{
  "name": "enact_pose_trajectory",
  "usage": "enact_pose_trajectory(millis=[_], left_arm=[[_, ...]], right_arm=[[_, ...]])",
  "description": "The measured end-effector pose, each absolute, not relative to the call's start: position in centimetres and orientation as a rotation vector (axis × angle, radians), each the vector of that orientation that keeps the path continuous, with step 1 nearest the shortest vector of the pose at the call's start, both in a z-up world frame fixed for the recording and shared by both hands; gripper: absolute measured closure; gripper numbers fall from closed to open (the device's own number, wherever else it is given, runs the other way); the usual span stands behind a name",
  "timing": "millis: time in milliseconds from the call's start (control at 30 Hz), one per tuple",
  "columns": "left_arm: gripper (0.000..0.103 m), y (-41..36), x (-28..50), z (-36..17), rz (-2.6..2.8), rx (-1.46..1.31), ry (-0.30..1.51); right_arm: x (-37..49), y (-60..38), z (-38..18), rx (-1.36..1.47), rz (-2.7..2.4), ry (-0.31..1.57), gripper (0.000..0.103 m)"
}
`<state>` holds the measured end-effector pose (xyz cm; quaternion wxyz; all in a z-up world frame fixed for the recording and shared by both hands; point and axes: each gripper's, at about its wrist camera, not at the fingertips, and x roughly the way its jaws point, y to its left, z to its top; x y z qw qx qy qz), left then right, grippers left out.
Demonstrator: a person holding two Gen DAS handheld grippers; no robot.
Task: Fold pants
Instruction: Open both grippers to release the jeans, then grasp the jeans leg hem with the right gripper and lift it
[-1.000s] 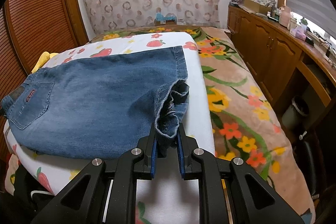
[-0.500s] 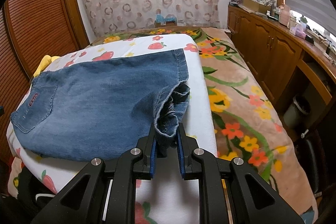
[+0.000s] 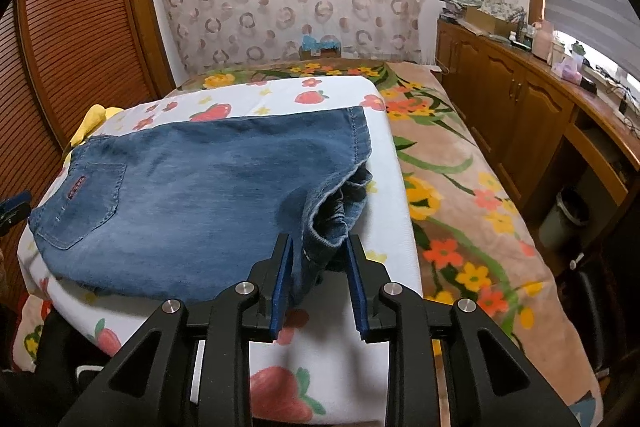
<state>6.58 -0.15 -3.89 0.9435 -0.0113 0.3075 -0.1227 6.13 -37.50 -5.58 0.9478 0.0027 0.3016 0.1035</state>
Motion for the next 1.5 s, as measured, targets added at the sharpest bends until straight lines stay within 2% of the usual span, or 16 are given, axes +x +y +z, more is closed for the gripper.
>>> enact_pose_trajectory(millis=[133, 167, 200, 633, 900, 1200, 1233, 1300, 1367, 1500], left_arm=[[0.023, -0.9, 6.5, -4.2, -0.261, -0.015, 0.631], [0.023, -0.9, 6.4, -4.3, -0.261, -0.014, 0.631], [0.023, -1.0, 6.4, -4.3, -0.260, -0.013, 0.630], [0.023, -0.3, 6.1, -4.1, -0.234, -0.021, 0.619], [0.023, 1.8, 5.5, -3.8, -0.196, -0.045, 0.607], [0.023, 3.6, 5.0, -3.9, -0.167, -0.074, 0.599], [0.023, 3.7, 5.0, -4.0, -0.165, -0.074, 0.601], [0.023, 3.7, 5.0, -4.1, -0.166, -0.075, 0.604], [0.023, 3.6, 5.1, -4.3, -0.168, -0.076, 0.607], [0.023, 3.0, 5.3, -4.5, -0.183, -0.074, 0.617]], right_arm=[[5.8, -37.2, -5.6, -0.016, 0.213, 0.608, 0.079], [5.8, -37.0, -5.6, -0.025, 0.214, 0.608, 0.095], [5.8, -36.9, -5.6, -0.036, 0.220, 0.610, 0.096], [6.0, -33.8, -1.1, -0.060, 0.347, 0.478, 0.098], [7.0, -26.5, 2.9, -0.128, 0.549, 0.415, 0.098], [7.4, -19.6, 4.8, -0.158, 0.792, 0.450, 0.098], [7.9, -19.6, 4.6, -0.160, 0.792, 0.460, 0.096], [9.1, -19.6, 4.3, -0.178, 0.771, 0.477, 0.085], [9.6, -20.1, 4.4, -0.175, 0.767, 0.482, 0.068], [10.4, -20.5, 4.9, -0.174, 0.717, 0.478, 0.067]])
